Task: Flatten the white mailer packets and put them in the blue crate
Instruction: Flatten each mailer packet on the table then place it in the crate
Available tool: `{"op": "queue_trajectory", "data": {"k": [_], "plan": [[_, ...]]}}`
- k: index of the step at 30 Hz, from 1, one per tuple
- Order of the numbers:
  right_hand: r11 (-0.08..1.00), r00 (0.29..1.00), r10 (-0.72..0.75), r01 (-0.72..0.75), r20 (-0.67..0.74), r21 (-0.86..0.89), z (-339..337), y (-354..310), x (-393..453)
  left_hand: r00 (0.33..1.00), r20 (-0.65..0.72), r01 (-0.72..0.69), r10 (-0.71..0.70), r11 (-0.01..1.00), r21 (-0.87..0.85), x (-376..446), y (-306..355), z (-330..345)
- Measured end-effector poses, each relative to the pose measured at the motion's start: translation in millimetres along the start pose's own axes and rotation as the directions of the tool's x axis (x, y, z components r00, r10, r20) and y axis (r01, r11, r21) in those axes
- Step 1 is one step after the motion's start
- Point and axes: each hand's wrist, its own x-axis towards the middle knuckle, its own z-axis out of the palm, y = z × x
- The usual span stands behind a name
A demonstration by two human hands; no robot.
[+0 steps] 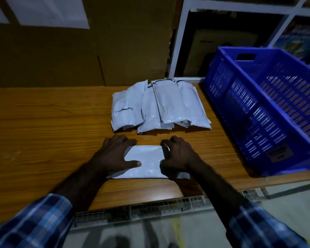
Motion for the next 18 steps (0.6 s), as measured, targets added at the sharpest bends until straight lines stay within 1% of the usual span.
{"op": "queue_trajectory", "data": {"k": [4, 7, 8, 9, 10, 11, 13, 15, 17, 18], "plan": [[0.997, 0.997, -0.025, 0.029, 0.068, -0.068, -8, -6, 7, 0.995, 0.103, 0.011, -0.02, 0.996, 0.094, 7, 1, -11], [0.993, 0.995, -0.088, 0.091, 0.046, -0.074, -17, -13, 11, 0.993, 0.116, -0.022, 0.007, 0.991, 0.129, 10, 1, -17], [0.993, 0.994, -0.109, 0.11, 0.025, -0.052, -20, -14, 11, 0.996, 0.089, -0.023, 0.012, 0.992, 0.126, 10, 2, -21], [0.991, 0.991, -0.131, 0.13, -0.007, -0.028, -23, -15, 11, 0.999, 0.032, -0.02, 0.017, 0.994, 0.105, 9, 4, -27], [0.988, 0.987, -0.153, 0.152, -0.051, -0.018, -27, -16, 9, 0.998, -0.056, -0.036, 0.04, 0.997, 0.069, 7, 6, -35], [0.983, 0.976, -0.185, 0.183, -0.113, -0.026, -30, -16, 7, 0.984, -0.157, -0.081, 0.086, 0.996, 0.04, 4, 7, -42], [0.965, 0.933, -0.262, 0.25, -0.248, -0.081, -38, -17, 1, 0.927, -0.325, -0.192, 0.189, 0.981, 0.025, -6, 9, -57], [0.944, 0.873, -0.328, 0.292, -0.36, -0.15, -44, -17, -7, 0.883, -0.397, -0.235, 0.251, 0.968, 0.089, -21, 16, -64], [0.929, 0.822, -0.367, 0.302, -0.437, -0.212, -39, -17, -17, 0.87, -0.428, -0.198, 0.246, 0.968, 0.153, -37, 23, -59], [0.922, 0.805, -0.385, 0.309, -0.452, -0.235, -32, -17, -24, 0.872, -0.433, -0.172, 0.227, 0.972, 0.162, -45, 26, -52]]}}
